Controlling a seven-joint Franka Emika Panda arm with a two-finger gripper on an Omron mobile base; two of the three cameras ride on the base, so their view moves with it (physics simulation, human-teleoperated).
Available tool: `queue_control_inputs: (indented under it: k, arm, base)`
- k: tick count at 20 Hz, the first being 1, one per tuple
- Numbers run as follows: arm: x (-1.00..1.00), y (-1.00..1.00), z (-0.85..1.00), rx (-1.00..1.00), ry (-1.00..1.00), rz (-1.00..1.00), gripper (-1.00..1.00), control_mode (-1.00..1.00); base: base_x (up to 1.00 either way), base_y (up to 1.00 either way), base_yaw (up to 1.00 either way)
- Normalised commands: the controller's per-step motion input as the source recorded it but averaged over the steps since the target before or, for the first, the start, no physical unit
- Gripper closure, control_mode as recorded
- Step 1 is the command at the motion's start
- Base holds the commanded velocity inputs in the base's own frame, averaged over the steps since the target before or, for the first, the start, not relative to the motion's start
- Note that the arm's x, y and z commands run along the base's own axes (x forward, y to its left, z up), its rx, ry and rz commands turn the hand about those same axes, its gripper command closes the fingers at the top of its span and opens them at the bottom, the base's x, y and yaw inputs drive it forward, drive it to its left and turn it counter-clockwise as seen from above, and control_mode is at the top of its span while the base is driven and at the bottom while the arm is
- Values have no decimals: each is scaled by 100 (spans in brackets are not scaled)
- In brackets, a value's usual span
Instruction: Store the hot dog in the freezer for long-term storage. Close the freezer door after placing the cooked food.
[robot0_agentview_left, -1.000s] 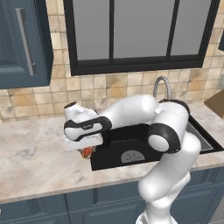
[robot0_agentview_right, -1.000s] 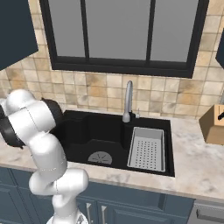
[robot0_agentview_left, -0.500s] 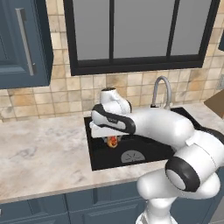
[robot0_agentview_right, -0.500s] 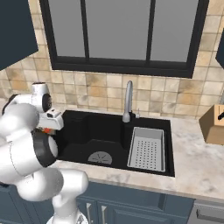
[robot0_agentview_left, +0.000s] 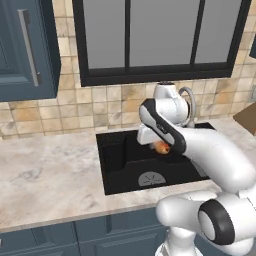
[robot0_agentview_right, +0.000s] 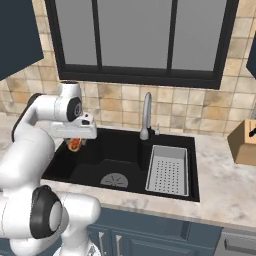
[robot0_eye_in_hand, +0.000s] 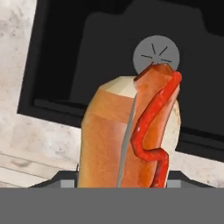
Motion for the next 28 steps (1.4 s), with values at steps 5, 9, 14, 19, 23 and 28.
queue_control_inputs:
  k: [5, 9, 14, 19, 23, 28]
  arm:
    - [-38, -67, 51, -3, -1, 30, 100, -100]
    - [-64, -34, 17, -3, 4, 4, 100, -100]
    - [-50, -27, 28, 0, 7, 1, 100, -100]
    - [-30, -34, 50, 0, 15, 4, 100, -100]
    - [-14, -35, 15, 0, 27, 4, 100, -100]
    - [-40, -35, -4, 2, 11, 5, 100, -100]
  base:
    - [0, 0, 0]
    - [0, 0, 0]
    - [0, 0, 0]
    - [0, 0, 0]
    - [0, 0, 0]
    - [0, 0, 0]
